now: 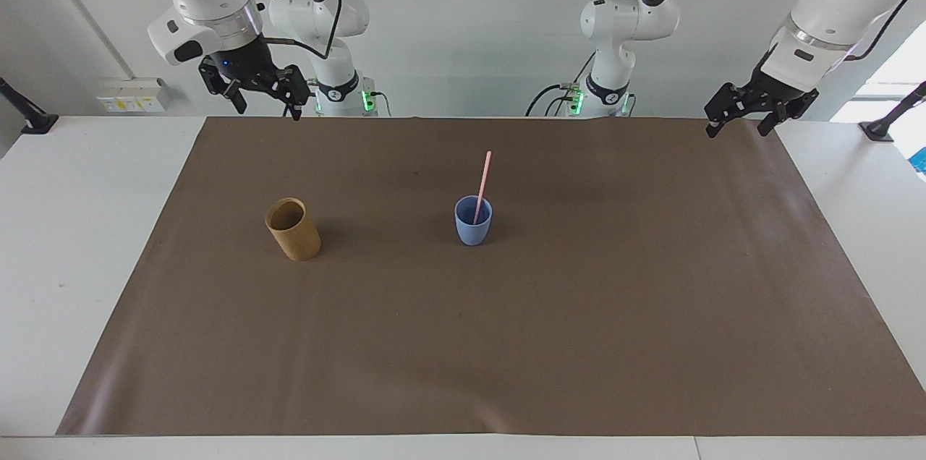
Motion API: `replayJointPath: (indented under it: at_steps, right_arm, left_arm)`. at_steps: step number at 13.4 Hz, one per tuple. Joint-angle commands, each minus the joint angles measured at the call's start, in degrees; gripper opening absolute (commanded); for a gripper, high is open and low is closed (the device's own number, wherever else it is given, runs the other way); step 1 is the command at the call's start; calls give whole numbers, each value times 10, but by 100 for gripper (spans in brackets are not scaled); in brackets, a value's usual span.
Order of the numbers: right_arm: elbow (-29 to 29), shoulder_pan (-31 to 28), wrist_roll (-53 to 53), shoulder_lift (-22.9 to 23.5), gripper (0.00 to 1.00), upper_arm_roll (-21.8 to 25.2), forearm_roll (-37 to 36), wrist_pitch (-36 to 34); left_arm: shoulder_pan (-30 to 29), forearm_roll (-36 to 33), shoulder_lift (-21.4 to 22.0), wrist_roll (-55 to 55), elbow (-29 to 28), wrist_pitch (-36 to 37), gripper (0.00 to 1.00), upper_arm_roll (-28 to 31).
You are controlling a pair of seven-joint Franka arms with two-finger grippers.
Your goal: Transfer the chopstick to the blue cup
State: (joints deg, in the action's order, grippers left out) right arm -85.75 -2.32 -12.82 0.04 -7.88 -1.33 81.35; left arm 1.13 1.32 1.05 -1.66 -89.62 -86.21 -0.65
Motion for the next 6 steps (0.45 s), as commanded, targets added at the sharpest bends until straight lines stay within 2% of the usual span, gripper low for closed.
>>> replayJointPath:
  at_steps: [1, 6]
  right_arm:
    - [-22, -4, 30, -14, 100, -1, 6, 41]
    - [-21, -9, 31, -11, 100, -1, 19, 46]
  left_arm:
    - [-7, -1, 6, 5, -7, -5, 100, -4]
    - [-7, -1, 6, 5, -7, -5, 100, -4]
